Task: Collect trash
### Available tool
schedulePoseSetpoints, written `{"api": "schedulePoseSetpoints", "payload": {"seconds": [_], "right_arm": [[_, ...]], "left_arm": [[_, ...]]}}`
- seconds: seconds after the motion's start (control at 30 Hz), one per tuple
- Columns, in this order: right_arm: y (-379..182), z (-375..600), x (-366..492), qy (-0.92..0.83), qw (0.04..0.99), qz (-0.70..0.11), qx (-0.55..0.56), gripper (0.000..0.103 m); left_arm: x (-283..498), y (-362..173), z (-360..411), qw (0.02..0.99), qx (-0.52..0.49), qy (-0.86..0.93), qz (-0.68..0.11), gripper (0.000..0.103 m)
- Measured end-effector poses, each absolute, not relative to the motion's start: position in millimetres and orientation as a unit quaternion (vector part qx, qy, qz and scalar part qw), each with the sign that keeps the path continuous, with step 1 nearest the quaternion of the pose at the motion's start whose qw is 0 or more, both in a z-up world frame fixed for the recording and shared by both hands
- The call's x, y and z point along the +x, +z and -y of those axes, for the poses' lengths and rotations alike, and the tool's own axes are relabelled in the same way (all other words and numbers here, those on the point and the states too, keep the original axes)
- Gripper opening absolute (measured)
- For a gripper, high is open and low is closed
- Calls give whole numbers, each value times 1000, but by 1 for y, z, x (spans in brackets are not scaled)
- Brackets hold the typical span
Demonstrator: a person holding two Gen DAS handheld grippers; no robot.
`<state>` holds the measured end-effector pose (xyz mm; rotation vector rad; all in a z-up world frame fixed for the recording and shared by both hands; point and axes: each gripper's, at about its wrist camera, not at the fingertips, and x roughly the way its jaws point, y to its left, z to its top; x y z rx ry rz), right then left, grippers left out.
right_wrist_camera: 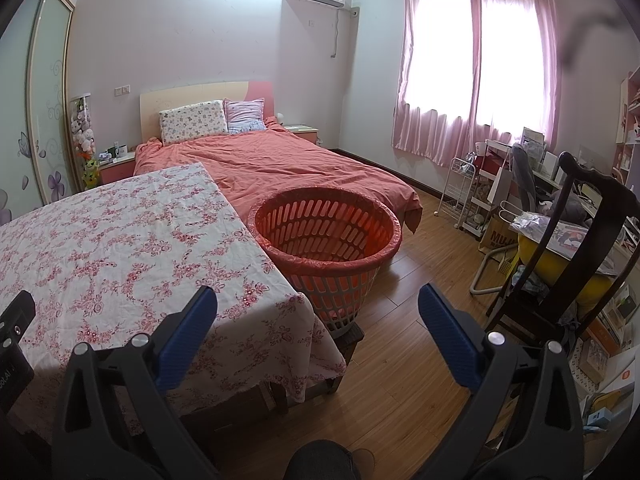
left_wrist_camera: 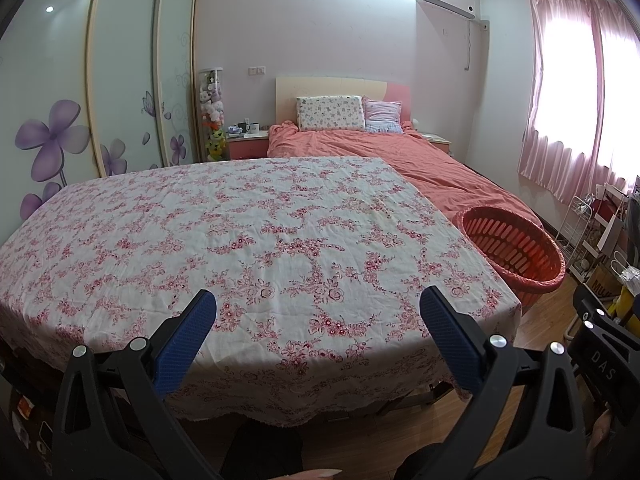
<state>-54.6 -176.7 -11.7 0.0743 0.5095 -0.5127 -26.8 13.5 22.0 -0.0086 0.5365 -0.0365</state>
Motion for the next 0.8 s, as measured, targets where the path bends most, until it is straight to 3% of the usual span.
{"api": "schedulePoseSetpoints", "payload": {"seconds": [0.8], "right_arm": [[-14,175,-53,-249,936,-247,37,98]], "left_arm": [[-28,20,-13,964,-4,-19,-267,100]]}}
